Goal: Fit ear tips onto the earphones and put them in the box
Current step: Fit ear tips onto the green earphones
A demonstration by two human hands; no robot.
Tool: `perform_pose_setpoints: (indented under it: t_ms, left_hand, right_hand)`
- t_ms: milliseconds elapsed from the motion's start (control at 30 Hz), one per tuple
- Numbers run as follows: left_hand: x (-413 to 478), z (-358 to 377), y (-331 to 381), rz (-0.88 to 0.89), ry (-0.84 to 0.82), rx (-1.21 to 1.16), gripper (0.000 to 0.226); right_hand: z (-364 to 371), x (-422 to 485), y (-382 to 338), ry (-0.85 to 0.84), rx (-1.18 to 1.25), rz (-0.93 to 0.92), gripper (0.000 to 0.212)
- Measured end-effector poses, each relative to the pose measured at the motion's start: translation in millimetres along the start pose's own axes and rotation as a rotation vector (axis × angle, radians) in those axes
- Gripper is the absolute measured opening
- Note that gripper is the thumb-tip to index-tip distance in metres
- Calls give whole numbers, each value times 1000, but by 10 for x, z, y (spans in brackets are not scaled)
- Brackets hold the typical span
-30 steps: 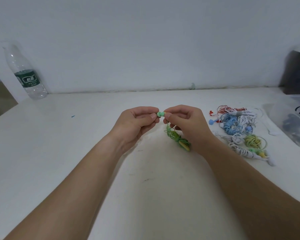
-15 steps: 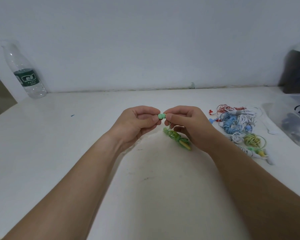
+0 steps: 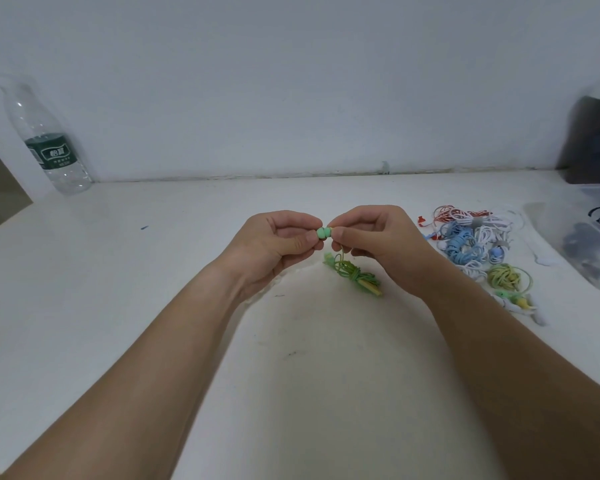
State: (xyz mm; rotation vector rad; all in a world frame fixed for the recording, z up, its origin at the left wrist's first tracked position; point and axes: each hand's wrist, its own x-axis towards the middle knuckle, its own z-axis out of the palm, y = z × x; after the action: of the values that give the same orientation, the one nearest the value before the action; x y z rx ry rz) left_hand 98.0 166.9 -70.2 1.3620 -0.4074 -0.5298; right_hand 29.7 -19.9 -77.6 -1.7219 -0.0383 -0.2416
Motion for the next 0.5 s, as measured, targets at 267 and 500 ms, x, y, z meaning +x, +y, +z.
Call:
perform_pose_setpoints:
  t_ms: [267,500]
  left_hand:
    - [-13,-2,-7,-18,-7,25,19]
    - [0,5,10,-3,-30,-37,19]
  right_hand:
    - [-12,-2,-7,-33,-9,-33,8]
    - [-31,22,34,-50,87,11,10]
